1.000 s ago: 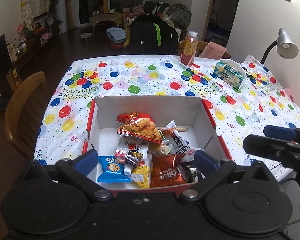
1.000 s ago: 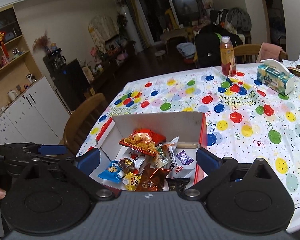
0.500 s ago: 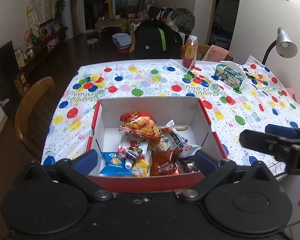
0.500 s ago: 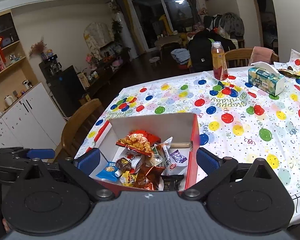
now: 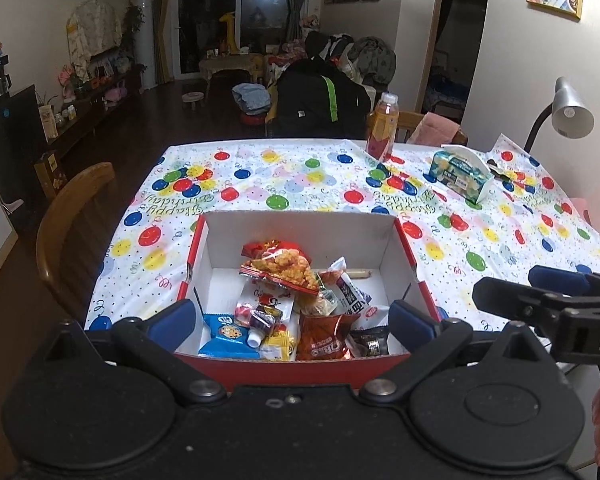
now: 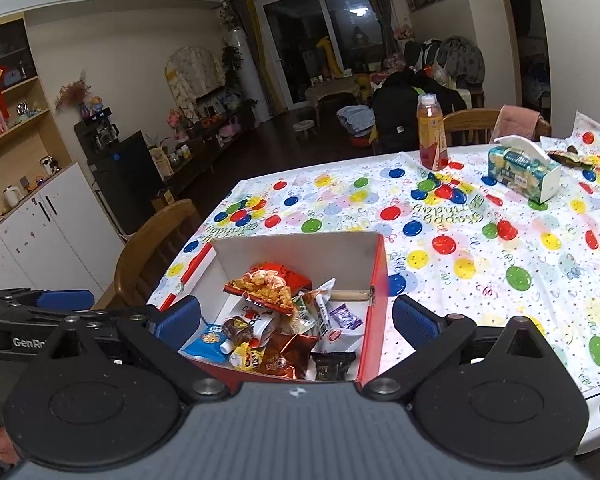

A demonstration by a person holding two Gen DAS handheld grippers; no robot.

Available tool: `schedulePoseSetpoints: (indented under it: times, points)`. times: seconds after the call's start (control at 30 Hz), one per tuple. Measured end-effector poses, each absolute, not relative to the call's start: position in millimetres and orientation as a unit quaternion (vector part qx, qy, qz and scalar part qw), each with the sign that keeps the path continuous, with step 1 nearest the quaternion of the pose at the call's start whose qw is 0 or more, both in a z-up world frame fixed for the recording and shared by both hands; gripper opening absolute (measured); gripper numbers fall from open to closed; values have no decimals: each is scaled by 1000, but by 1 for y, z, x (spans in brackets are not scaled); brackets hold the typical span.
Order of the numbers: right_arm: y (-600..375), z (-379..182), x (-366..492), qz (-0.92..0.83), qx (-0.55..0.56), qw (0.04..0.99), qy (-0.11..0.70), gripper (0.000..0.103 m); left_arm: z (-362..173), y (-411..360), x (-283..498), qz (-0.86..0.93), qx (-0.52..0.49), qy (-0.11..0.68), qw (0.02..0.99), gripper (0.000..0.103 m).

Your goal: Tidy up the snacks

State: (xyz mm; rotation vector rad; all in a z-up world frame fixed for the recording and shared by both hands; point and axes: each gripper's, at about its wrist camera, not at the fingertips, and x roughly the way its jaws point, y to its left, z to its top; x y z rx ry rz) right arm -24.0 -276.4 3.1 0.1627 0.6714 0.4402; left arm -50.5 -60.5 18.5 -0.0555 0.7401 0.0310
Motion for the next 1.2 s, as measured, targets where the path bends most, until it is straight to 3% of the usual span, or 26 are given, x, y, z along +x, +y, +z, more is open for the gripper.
schedulePoseSetpoints:
  times: [0.77, 1.2]
  points:
    - [-271, 5, -27, 218, 71, 920, 318, 103, 25, -59, -60, 10, -37, 335, 942, 102]
    - [-271, 4, -27, 217, 67, 920, 318, 103, 18, -54, -59, 16, -46, 361, 931, 102]
